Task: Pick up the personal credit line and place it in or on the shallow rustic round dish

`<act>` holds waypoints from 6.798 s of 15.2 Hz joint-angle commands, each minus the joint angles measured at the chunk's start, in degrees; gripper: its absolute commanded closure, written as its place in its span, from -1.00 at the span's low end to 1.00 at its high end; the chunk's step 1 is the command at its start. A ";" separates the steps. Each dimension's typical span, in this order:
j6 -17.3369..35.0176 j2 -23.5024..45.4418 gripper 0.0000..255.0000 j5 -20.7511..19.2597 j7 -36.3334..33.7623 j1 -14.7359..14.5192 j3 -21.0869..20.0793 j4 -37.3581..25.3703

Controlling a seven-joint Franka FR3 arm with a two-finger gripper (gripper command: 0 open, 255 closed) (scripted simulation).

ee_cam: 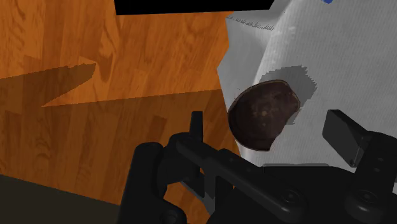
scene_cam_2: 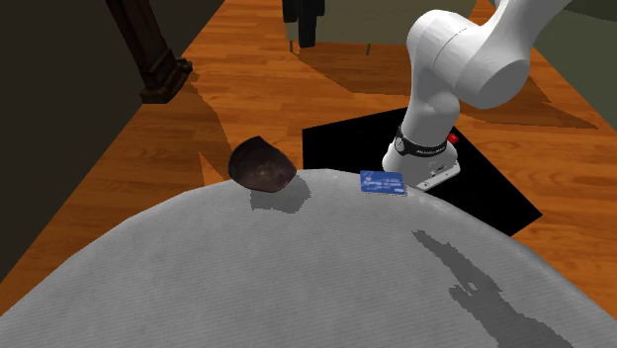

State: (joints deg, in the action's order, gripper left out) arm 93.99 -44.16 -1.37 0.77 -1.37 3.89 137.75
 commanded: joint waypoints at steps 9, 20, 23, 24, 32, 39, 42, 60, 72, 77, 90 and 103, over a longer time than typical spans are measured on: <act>0.37 2.61 -1.00 6.11 -5.51 -1.75 -2.45 9.32; 3.13 8.36 -1.00 18.72 -12.12 -6.84 -6.47 20.87; 4.31 10.40 -1.00 22.82 -13.36 -8.76 -7.62 23.27; 5.02 10.35 -1.00 23.16 -13.33 -8.97 -7.84 24.01; 9.97 10.48 -1.00 25.74 -12.99 -10.54 -9.40 28.63; 9.97 10.49 1.00 25.73 -12.98 -10.53 -9.39 28.62; 9.96 10.47 1.00 25.73 -12.98 -10.53 -9.39 28.64; -1.76 3.57 1.00 23.71 -16.81 -10.32 -7.83 23.24; -10.53 2.71 1.00 21.86 -18.79 -9.63 -6.05 15.18; -8.92 14.11 1.00 17.96 -14.66 -7.58 -2.96 6.60; -10.52 39.53 1.00 13.63 -7.06 -4.58 2.45 -18.43; -0.99 43.21 1.00 14.01 -4.92 -4.68 2.34 -12.33</act>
State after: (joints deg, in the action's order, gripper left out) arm 92.13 -1.50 12.53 -4.29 -6.00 6.28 125.12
